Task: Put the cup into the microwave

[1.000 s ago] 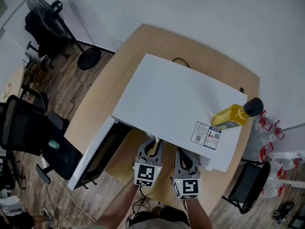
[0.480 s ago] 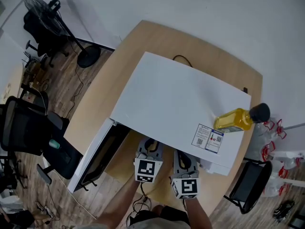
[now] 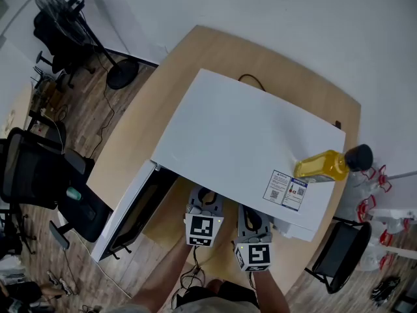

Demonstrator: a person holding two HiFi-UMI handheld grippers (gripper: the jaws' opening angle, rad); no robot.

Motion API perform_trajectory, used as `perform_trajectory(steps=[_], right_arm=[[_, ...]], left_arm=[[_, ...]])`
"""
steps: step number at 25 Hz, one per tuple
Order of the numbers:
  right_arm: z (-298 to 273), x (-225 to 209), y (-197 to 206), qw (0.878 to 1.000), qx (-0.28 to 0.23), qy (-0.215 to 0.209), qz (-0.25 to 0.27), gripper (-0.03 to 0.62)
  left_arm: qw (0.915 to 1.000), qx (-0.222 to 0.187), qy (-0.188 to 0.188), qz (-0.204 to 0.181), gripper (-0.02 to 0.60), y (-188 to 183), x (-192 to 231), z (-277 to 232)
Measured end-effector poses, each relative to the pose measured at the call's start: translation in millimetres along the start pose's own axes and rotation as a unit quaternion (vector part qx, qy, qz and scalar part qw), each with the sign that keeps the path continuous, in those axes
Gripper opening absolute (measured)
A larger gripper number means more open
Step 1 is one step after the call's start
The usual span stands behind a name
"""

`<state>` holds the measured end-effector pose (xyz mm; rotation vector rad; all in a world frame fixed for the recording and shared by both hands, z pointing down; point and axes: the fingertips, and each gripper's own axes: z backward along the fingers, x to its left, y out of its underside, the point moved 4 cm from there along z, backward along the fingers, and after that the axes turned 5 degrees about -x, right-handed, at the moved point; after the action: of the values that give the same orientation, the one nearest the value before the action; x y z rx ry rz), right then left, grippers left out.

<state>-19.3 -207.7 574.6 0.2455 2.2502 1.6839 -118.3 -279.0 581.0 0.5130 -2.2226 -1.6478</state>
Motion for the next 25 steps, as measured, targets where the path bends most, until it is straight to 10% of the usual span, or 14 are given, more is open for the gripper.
perform_trajectory(steps=[25], right_arm=[[15, 2, -18, 1.0, -0.019, -0.009, 0.01, 0.018]], left_arm=[[0.9993, 0.017, -0.033, -0.005, 0.195, -2, -1, 17]])
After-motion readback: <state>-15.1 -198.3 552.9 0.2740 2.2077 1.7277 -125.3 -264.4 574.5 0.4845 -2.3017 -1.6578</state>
